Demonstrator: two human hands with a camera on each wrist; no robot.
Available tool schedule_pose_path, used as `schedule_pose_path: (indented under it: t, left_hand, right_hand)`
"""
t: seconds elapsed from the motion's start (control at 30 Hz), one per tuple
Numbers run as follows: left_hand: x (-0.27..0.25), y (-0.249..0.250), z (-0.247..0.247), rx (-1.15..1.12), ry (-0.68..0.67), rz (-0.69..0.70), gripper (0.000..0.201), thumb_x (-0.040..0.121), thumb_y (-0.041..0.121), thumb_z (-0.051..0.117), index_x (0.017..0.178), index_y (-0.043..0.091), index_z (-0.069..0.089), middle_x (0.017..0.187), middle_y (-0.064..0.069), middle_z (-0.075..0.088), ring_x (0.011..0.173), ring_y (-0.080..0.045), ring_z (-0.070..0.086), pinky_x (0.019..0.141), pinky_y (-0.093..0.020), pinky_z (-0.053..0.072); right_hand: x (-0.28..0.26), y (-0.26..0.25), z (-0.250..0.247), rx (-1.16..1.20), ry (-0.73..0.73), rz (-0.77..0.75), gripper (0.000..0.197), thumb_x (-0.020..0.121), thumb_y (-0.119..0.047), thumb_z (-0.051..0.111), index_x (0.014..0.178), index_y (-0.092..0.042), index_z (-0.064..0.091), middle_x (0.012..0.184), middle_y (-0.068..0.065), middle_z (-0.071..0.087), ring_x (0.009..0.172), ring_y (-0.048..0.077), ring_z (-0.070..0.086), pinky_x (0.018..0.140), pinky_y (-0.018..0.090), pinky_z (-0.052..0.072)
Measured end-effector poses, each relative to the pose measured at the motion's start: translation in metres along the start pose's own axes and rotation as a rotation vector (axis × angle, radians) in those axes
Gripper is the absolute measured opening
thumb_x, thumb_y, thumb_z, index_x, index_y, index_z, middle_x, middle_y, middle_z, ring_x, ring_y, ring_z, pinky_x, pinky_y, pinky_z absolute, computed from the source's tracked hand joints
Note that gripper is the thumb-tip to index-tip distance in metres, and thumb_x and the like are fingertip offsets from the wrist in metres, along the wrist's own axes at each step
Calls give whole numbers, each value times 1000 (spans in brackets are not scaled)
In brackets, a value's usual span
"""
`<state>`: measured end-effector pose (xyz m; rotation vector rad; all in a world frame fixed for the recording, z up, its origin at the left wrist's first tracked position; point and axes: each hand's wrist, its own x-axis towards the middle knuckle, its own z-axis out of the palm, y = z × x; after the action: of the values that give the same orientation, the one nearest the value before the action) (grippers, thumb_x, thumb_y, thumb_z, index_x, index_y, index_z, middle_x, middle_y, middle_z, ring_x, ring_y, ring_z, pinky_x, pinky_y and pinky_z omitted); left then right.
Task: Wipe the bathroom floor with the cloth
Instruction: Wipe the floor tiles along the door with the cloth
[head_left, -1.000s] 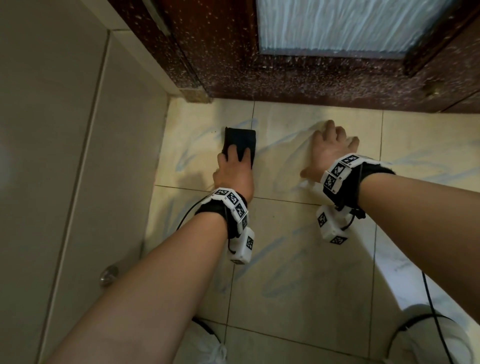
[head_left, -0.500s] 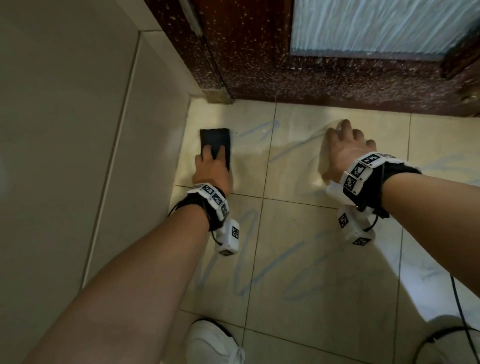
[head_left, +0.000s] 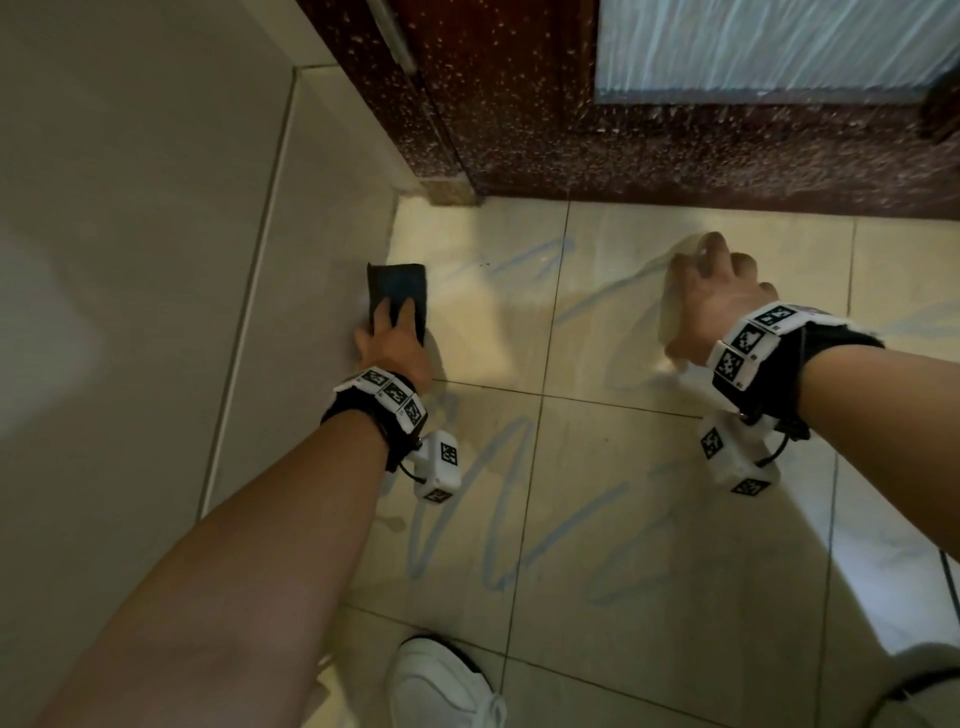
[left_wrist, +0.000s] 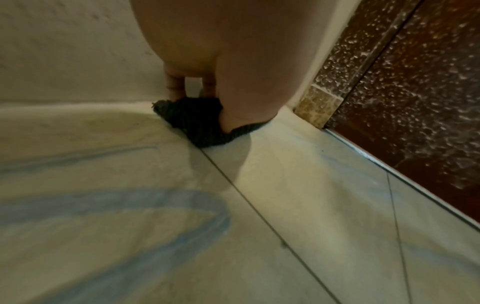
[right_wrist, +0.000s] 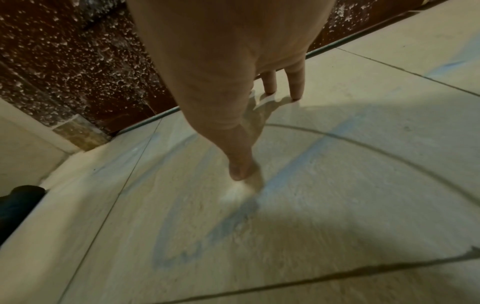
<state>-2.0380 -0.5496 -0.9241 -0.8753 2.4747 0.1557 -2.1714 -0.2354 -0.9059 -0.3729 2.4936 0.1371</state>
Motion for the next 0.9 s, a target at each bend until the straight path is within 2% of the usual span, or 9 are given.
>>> schedule_pose_path:
  t: [0.13, 0.3, 0.53, 0.7, 0.77, 0.9]
  left_hand:
    - [6, 2, 6, -17, 74, 22, 62, 99, 16, 44, 155, 28, 20, 162, -7, 9, 131, -46, 27, 111, -48, 31]
    - [25, 9, 0, 52, 53, 57, 66, 97, 21, 45, 156, 30, 16, 161, -9, 8, 135, -43, 29, 112, -47, 27]
    - [32, 50, -19, 27, 32, 204, 71, 93, 14, 46, 156, 28, 16, 162, -7, 5, 135, -41, 19, 108, -46, 36]
    - [17, 85, -13, 40, 64, 392, 70, 92, 19, 51, 155, 28, 21, 161, -8, 8, 131, -40, 22, 109, -40, 35]
    - [10, 97, -7, 27, 60, 415, 72, 91, 16, 51, 155, 29, 22, 161, -7, 6, 133, -38, 21, 111, -38, 33]
    - [-3, 107, -1, 11, 28, 442, 75, 89, 15, 55, 155, 30, 20, 160, -5, 6, 134, -35, 19, 110, -39, 37]
  right_hand:
    - [3, 2, -2, -7, 11, 9, 108, 63, -35, 88, 148, -21, 23, 157, 14, 7, 134, 40, 27, 101, 52, 40]
    - [8, 1, -3, -10, 22, -10, 104, 58, -34, 90, 142, -23, 31, 149, 8, 17, 127, 38, 30, 96, 49, 42]
    - [11, 6, -4, -23, 4, -29, 108, 57, -40, 90, 145, -24, 29, 152, 8, 17, 130, 38, 29, 99, 47, 41]
    - [11, 5, -6, -12, 6, -39, 105, 55, -37, 90, 142, -23, 32, 151, 9, 18, 127, 39, 30, 97, 48, 41]
    - [11, 5, -9, -21, 0, -48, 107, 54, -38, 90, 142, -23, 32, 150, 9, 20, 127, 39, 30, 98, 48, 42]
    - [11, 3, -10, -9, -5, -42, 103, 55, -36, 90, 141, -23, 34, 150, 8, 19, 126, 39, 30, 97, 48, 42]
